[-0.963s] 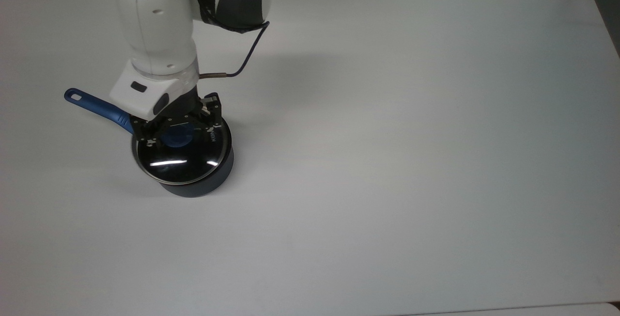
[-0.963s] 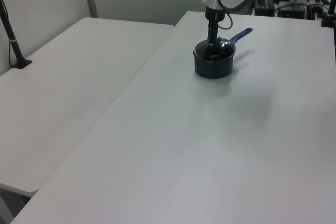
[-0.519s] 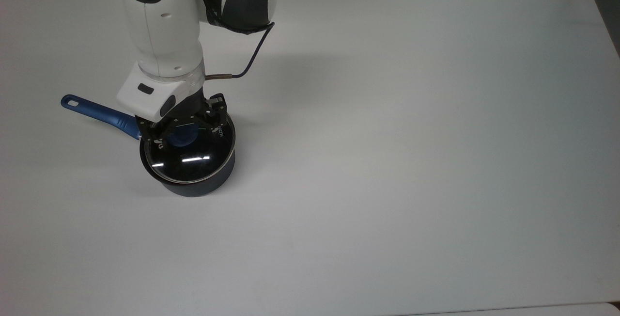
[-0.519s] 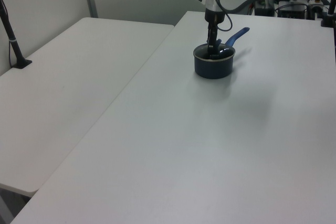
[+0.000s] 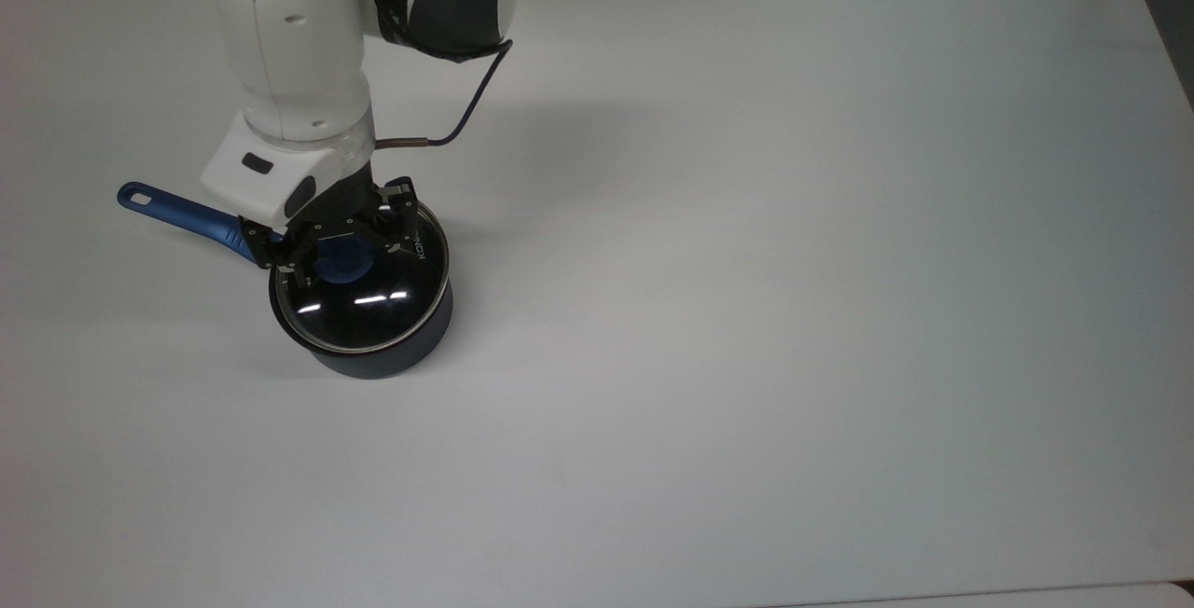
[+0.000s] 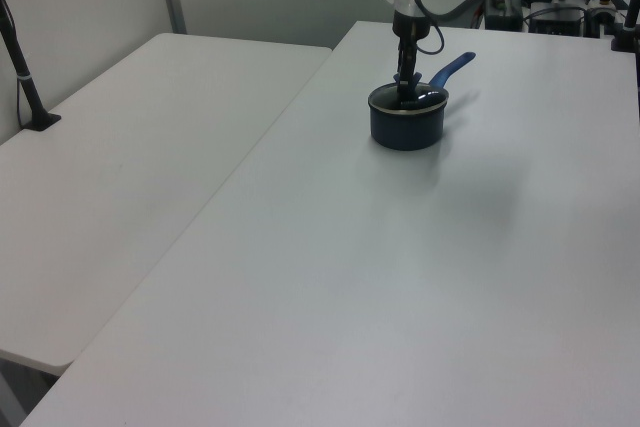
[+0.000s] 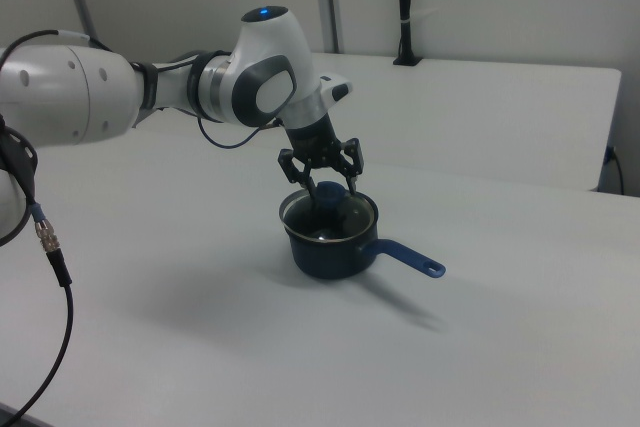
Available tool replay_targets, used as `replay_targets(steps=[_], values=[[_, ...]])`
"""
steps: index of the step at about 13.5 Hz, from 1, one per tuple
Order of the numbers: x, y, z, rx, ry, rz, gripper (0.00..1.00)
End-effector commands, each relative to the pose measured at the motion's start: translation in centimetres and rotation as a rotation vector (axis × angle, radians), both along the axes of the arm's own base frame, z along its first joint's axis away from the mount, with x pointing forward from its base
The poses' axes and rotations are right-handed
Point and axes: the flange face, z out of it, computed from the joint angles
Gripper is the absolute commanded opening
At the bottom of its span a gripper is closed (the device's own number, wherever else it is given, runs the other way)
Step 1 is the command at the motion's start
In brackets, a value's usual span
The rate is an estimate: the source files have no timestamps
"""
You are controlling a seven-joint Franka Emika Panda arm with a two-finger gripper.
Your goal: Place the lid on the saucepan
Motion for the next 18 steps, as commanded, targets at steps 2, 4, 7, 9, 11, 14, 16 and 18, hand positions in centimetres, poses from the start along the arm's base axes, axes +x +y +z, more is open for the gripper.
replay_targets(steps=[2, 4, 7, 9, 11, 14, 16, 18], values=[[-0.5, -0.7, 1.0, -0.008, -0.004, 0.012, 0.75], [-0.5, -0.5, 1.0, -0.006, -0.004, 0.007, 0.75], [-0.6, -0.1, 0.5, -0.009, 0.007, 0.020, 0.76], [-0.7, 0.1, -0.1, -0.033, 0.023, 0.035, 0.76], [-0.6, 0.1, -0.5, -0.065, 0.033, 0.052, 0.76], [-0.5, 0.0, -0.8, -0.084, 0.020, 0.061, 0.77], [-0.4, 0.0, -1.1, -0.101, 0.009, 0.072, 0.77], [-0.3, -0.1, -1.2, -0.103, 0.005, 0.068, 0.77]])
